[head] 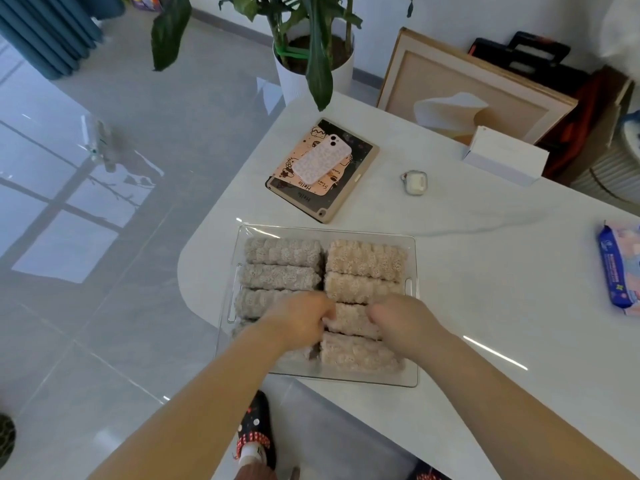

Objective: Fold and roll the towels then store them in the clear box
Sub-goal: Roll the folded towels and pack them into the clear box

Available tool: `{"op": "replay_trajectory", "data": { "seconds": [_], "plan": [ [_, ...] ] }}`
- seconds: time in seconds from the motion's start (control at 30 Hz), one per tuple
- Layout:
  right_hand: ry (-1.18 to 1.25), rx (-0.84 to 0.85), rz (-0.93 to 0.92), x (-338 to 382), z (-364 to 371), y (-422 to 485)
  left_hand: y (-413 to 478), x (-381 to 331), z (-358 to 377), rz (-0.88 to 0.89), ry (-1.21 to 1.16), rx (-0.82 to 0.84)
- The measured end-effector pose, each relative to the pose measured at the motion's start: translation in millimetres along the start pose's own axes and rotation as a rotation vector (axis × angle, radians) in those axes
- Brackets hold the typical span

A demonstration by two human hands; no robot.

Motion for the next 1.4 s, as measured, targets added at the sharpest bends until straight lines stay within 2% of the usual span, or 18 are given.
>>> {"op": "replay_trajectory", "data": {
  "seconds": [0.1,0.2,0.27,0.33,0.47,0.53,0.57,0.6,0.67,0.73,0.87,1.03,1.13,1.23,1.27,1.3,1.33,1.4],
  "plan": [
    [0.138,-0.135,-0.059,8,7,16,-14,39,-36,-0.141,0.225,-0.249],
    [0.117,-0.034,0.004,9,40,28,-15,64,-15,-0.189,0.265,-0.191],
    [0.098,-0.006,0.023,7,49,31,-17,66,-5,-0.131,0.273,-0.185],
    [0.104,0.028,0.005,7,54,32,-19,68,-1,-0.062,0.331,-0.222],
    [0.096,0.173,-0.036,10,48,30,-16,70,13,-0.080,0.338,-0.105],
    [0.137,0.054,-0.043,13,28,34,-14,68,8,-0.137,0.274,-0.072],
    [0.158,-0.088,-0.053,15,9,35,-13,64,-1,-0.145,0.218,-0.094],
    [0.148,-0.226,-0.058,15,-5,34,-12,61,-12,-0.148,0.140,-0.140],
    [0.098,-0.360,-0.013,9,-17,34,-11,56,-37,-0.135,0.043,-0.312],
    [0.070,-0.303,0.055,4,-10,36,-8,53,-46,-0.140,0.091,-0.406],
    [0.050,-0.176,0.093,-3,9,45,9,62,-17,-0.207,0.261,-0.209],
    [0.101,-0.103,0.084,-16,19,49,15,64,0,-0.228,0.220,-0.175],
    [0.134,-0.213,0.058,-12,7,49,11,66,-4,-0.221,0.171,-0.185],
    [0.081,-0.492,0.013,-6,-20,41,1,52,-37,-0.060,0.158,-0.443],
    [0.068,-0.542,0.014,-7,-23,40,-2,48,-46,-0.024,0.164,-0.532],
    [0.056,-0.500,0.025,-7,-20,43,-3,48,-48,-0.017,0.170,-0.553],
    [0.028,-0.439,0.032,-5,-16,47,-1,51,-47,-0.040,0.183,-0.503],
    [-0.017,-0.296,0.027,-4,1,58,10,63,-27,-0.145,0.228,-0.261]
  ]
}}
Point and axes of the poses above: each hand's wrist, its own y-axis towards the middle knuckle, its own z-axis out of the palm, x = y × z, the point moved 8 cm from there along y, towards the middle knuckle, and after that the axes turned 4 degrees about y, right-handed, at the moved point
